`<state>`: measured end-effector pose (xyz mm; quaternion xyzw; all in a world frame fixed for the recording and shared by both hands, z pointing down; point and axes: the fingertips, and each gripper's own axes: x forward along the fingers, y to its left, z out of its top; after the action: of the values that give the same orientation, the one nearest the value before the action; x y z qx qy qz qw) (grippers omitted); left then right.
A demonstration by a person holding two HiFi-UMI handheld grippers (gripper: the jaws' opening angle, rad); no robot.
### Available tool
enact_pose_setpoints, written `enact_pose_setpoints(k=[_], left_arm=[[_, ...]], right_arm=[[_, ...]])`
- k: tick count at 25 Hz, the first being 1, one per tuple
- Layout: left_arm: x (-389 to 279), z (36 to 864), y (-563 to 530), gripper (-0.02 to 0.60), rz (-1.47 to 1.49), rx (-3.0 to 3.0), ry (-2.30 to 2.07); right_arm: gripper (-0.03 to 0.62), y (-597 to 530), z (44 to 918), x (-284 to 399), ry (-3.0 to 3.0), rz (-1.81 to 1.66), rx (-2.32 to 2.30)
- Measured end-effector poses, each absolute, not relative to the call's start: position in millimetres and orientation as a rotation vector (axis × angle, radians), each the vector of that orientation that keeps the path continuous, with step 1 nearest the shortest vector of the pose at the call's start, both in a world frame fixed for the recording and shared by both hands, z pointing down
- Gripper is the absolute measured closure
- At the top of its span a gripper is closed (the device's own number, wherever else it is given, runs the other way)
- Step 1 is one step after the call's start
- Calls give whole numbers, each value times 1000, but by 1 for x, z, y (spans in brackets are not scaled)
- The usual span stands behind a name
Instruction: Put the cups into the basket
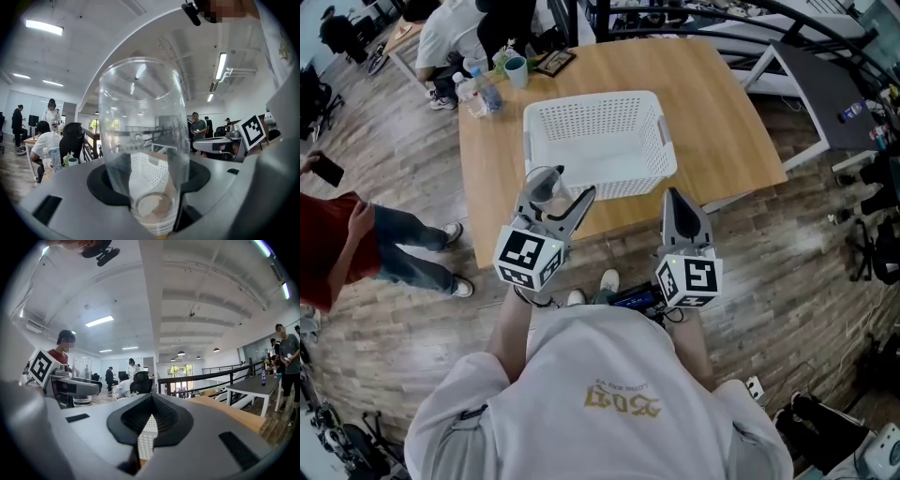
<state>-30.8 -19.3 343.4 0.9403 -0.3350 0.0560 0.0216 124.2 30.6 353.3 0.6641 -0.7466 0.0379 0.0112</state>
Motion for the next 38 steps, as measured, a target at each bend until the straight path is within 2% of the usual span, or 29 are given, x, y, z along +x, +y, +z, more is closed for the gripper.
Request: enact_pose_setpoints(k=[11,21,38], left_arm=[[-19,337,-49,310,173,2884,-1186],[-24,329,-87,310,202,2903,-1287],[-5,355,-168,310,203,2909,-1209]], right_arm=[[583,-7,341,153,-2405,80,2023],[583,-42,325,142,-2466,56,1972],[583,-114,330,130,-2453,67,1949]])
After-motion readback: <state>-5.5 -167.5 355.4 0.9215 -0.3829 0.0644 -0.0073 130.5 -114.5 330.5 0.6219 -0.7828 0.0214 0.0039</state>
